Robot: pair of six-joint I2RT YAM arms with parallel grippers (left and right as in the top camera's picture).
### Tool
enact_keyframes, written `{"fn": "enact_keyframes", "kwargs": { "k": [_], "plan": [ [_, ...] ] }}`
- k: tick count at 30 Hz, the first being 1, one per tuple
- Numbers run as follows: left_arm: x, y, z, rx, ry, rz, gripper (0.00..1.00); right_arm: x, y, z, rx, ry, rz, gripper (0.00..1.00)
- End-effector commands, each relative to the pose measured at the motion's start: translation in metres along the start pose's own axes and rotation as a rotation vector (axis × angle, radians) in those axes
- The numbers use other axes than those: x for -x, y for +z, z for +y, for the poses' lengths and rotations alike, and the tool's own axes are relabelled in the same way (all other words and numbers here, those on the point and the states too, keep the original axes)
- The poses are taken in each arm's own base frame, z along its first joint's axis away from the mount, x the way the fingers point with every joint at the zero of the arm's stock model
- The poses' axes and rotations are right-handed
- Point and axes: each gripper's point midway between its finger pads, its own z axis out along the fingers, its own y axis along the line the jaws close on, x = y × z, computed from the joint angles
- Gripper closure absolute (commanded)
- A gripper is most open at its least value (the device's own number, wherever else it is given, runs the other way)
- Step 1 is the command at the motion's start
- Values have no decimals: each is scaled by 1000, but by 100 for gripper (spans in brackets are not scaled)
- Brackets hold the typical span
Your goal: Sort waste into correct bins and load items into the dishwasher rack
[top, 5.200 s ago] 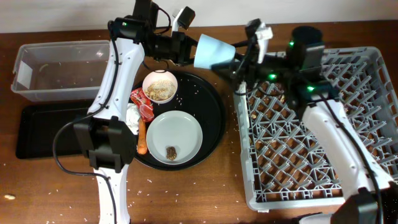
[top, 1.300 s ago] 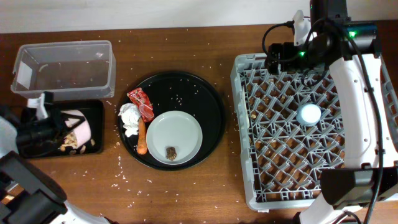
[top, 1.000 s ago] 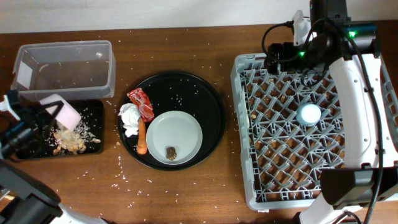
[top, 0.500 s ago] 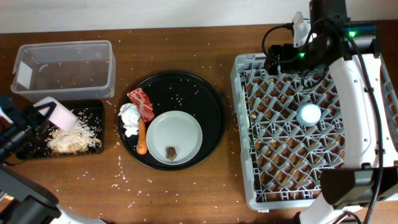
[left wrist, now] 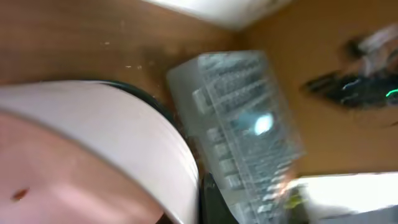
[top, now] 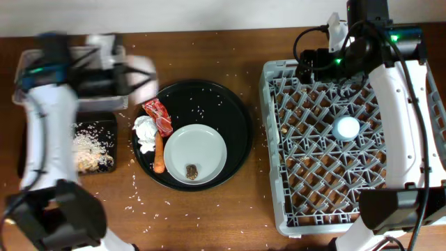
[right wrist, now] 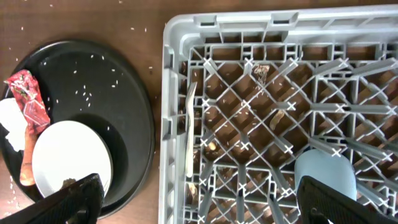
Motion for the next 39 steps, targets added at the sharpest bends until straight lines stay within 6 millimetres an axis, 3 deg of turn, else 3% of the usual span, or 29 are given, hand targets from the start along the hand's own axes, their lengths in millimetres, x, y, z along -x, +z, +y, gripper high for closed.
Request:
{"fn": "enact_keyframes", "kwargs": {
  "k": [1,3,5,7,9,10,11,12,14,16,17,18,19,20,23,25,28,29,31,32,33,35,37,38,39],
  "plan": [
    [-10,74,-5,436,246,160,100,0,1,0,4,5,1,2],
    [-27,136,1,637,408,254,100,1,1,0,4,5,1,2],
    [-49,187,18,730,491,326,100,0,1,0,4,2,1,2],
    [-85,218,40,729,477,440,100,0,1,0,4,2,1,2],
    [-108,233,59,739,425,498,100,0,1,0,4,2,1,2],
    [-110,234,61,741,424,505,89,0,1,0,4,2,1,2],
    [-109,234,61,740,424,502,60,1,1,0,4,2,-1,2],
    [-107,232,59,743,414,499,45,3,1,0,5,1,-7,2],
    [-85,208,46,774,316,461,41,9,1,11,63,-7,-31,2],
    [-17,136,24,823,164,280,38,27,7,54,175,-73,-102,6],
    [17,89,19,819,101,160,34,33,25,90,211,-115,-112,7],
    [29,64,23,823,57,104,32,33,41,113,236,-156,-105,7],
    [40,24,43,847,-15,44,32,29,73,143,247,-173,-75,8],
    [41,-2,65,852,-90,26,32,19,110,167,249,-204,-33,10],
    [31,-46,101,904,-209,16,32,-27,207,191,202,-168,146,19],
    [29,-51,105,912,-224,18,32,-53,249,188,165,-84,241,28],
    [28,-51,106,915,-221,26,32,-72,278,178,124,-6,310,43],
    [28,-51,106,915,-221,27,32,-73,279,178,122,-3,314,48],
    [28,-51,106,915,-221,27,32,-72,279,177,117,3,312,84],
    [28,-51,106,915,-221,27,31,-71,280,176,111,2,308,93],
    [28,-51,106,915,-221,27,31,-69,279,174,105,2,301,96],
    [28,-51,106,915,-221,27,31,-54,255,170,110,14,265,96],
    [28,-51,106,915,-221,27,31,-15,200,147,43,21,144,96],
    [28,-52,107,920,-221,27,31,14,139,117,-36,30,37,96],
    [27,-56,110,949,-219,26,31,26,84,83,-138,67,-46,96]
  ]
}}
